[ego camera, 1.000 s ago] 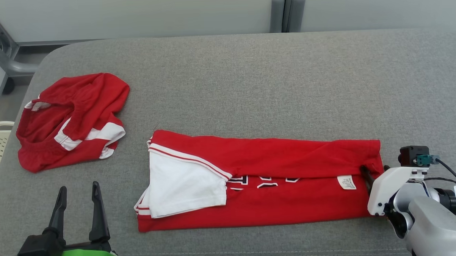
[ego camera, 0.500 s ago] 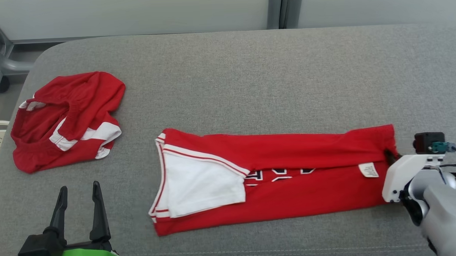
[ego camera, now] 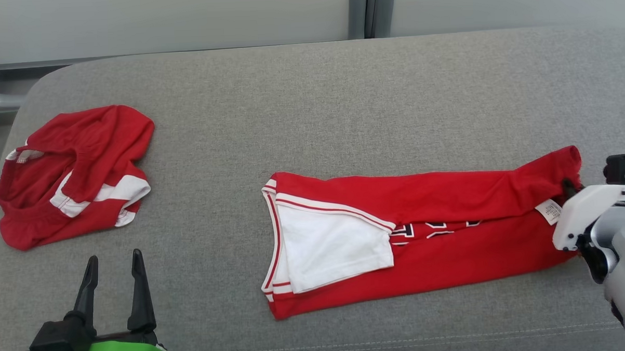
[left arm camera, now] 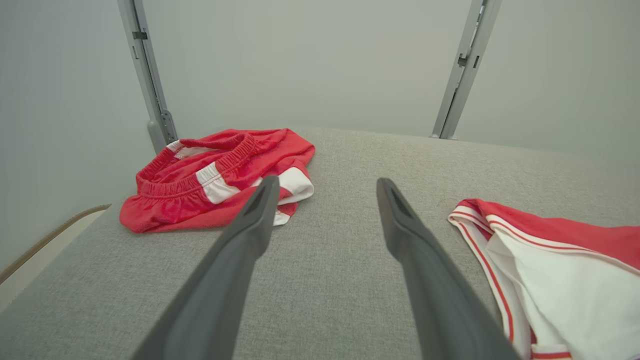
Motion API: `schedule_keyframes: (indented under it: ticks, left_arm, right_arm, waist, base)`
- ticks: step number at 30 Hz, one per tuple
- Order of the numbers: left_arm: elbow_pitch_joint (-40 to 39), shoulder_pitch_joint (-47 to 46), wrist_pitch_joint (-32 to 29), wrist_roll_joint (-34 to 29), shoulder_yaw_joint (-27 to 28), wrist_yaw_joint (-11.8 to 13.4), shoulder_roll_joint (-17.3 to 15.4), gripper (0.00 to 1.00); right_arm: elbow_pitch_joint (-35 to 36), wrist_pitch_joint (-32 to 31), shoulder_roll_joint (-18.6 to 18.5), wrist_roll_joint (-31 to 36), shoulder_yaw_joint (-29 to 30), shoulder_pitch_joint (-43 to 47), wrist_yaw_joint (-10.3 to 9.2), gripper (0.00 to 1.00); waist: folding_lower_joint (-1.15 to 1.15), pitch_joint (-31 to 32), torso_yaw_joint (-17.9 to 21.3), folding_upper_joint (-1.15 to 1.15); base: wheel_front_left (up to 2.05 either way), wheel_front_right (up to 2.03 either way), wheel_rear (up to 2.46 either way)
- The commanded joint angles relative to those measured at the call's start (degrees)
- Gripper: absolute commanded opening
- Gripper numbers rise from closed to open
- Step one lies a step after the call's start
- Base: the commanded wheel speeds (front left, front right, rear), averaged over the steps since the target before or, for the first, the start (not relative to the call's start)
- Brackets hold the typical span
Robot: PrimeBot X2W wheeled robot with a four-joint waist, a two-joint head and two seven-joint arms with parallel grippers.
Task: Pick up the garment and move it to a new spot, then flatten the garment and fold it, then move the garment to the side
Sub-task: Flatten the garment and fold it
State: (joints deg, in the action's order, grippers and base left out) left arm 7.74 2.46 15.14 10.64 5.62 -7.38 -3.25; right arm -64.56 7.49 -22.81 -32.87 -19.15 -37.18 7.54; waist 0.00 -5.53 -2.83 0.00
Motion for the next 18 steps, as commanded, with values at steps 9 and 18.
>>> schedule_keyframes:
  ticks: [9,18]
  left_arm:
    - [0.8,-1.2,0.0,0.7,-0.8,-0.1,0.0,1.0]
    - [1.3,-1.2,0.0,1.0,-1.3,-0.1,-0.1,1.0]
  right_arm:
    - [20.7,-11.1,-1.8,-16.9,-6.8,6.4,-0.08,0.0]
    - [38.7,-18.3,-5.7,-32.7,-11.1,11.1,-0.06,0.0]
  waist:
    - [0.0,0.2,1.2,0.0]
    - [0.0,0.7,0.6,0.0]
  base:
    - [0.0,0.0,0.0]
    - [0.0,0.0,0.0]
